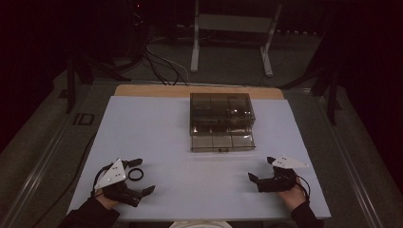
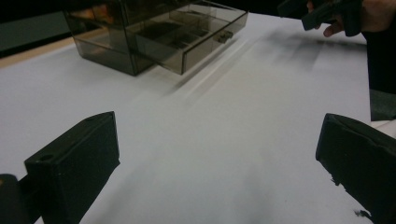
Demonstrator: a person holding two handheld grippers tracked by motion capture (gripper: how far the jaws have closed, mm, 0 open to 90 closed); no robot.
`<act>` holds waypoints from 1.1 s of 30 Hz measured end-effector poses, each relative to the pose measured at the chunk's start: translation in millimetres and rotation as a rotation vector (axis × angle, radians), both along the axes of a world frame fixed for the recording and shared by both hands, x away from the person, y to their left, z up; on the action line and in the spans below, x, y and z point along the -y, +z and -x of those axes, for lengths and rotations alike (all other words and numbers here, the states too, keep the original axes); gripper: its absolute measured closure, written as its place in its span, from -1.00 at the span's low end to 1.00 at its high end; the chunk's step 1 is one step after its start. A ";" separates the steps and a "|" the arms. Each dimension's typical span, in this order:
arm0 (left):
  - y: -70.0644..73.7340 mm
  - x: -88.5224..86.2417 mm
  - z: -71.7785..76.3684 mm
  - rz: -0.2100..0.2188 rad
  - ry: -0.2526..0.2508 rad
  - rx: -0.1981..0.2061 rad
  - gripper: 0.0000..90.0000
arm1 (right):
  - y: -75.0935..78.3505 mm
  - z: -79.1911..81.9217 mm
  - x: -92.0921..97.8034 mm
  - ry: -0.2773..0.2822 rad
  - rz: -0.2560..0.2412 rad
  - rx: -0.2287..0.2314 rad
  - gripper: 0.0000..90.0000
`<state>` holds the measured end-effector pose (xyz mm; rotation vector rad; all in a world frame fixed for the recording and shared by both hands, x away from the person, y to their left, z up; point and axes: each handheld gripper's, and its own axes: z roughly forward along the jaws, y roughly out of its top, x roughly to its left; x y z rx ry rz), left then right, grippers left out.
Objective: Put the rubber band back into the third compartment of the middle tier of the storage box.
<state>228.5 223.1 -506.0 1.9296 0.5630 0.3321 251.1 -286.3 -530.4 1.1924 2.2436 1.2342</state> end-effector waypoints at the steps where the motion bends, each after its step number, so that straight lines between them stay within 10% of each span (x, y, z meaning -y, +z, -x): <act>1: 2.5 -0.1 0.2 -0.005 0.001 0.006 -0.98 | 0.3 0.3 -0.2 0.001 -0.003 0.000 -1.00; 19: 31.4 -11.1 -11.1 0.033 0.156 0.020 -0.98 | 2.3 2.5 0.5 0.005 -0.020 0.001 -1.00; 33: 24.1 -30.1 -19.0 -0.059 0.343 -0.004 -0.98 | 1.8 2.6 0.0 0.019 -0.013 -0.003 -1.00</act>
